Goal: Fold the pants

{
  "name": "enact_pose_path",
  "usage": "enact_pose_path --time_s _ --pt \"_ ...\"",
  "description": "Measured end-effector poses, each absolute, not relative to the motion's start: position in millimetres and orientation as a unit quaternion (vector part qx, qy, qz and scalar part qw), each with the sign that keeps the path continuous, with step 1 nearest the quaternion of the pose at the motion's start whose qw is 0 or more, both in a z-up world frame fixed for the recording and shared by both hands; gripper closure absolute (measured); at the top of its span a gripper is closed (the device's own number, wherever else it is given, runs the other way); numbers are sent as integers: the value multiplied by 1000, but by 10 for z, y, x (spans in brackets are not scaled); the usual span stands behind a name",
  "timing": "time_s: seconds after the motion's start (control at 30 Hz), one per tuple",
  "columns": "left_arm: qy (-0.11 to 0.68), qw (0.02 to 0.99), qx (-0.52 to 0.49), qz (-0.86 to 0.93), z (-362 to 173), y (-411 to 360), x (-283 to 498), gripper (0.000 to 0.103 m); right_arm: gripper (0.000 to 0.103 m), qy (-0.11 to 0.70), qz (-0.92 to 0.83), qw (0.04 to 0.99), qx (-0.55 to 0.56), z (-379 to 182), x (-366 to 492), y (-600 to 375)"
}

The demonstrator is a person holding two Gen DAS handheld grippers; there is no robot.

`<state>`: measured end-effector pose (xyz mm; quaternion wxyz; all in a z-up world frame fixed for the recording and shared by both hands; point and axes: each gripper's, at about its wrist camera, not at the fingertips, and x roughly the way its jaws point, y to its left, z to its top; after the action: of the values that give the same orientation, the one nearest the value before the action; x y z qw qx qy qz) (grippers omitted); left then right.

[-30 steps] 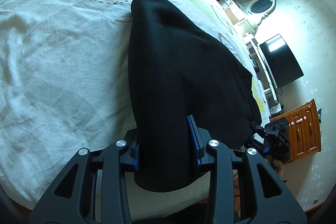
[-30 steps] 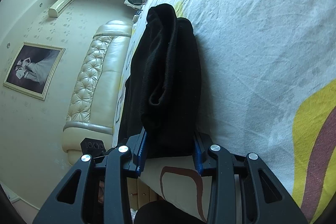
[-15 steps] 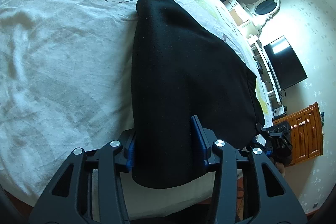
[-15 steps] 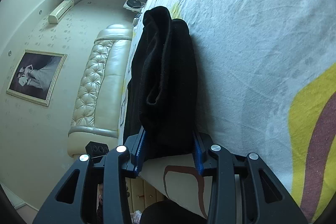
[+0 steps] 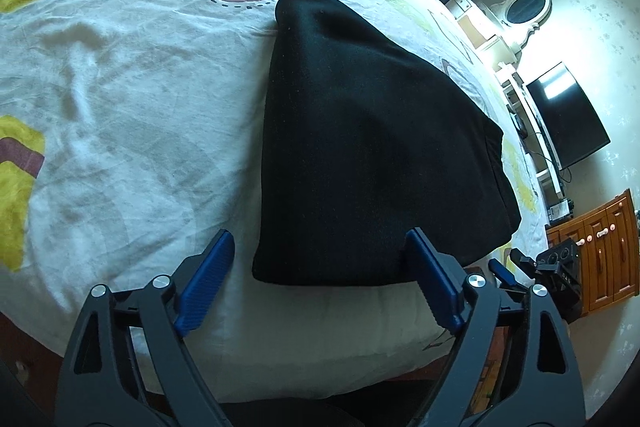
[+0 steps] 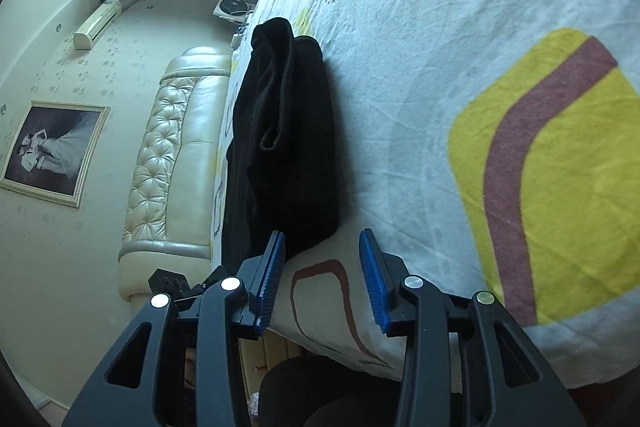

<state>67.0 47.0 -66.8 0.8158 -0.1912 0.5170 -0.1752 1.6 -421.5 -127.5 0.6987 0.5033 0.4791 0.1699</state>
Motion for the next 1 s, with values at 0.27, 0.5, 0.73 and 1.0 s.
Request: enact_pose_path --time_s 0.27,0.5,0.73,1.0 --pt "519 837 -124 -122 -514 250 328 11 26 487 148 727 461 -1060 -124 -4059" --pt "462 882 -50 -82 -196 90 -79 11 24 509 105 795 311 -749 -112 -3591" --pt "432 893 -106 -66 -58 156 -270 7 24 494 71 849 175 -449 -176 -3227" --pt "433 897 -73 -60 -94 37 -271 7 24 485 50 864 127 -401 -251 -3105"
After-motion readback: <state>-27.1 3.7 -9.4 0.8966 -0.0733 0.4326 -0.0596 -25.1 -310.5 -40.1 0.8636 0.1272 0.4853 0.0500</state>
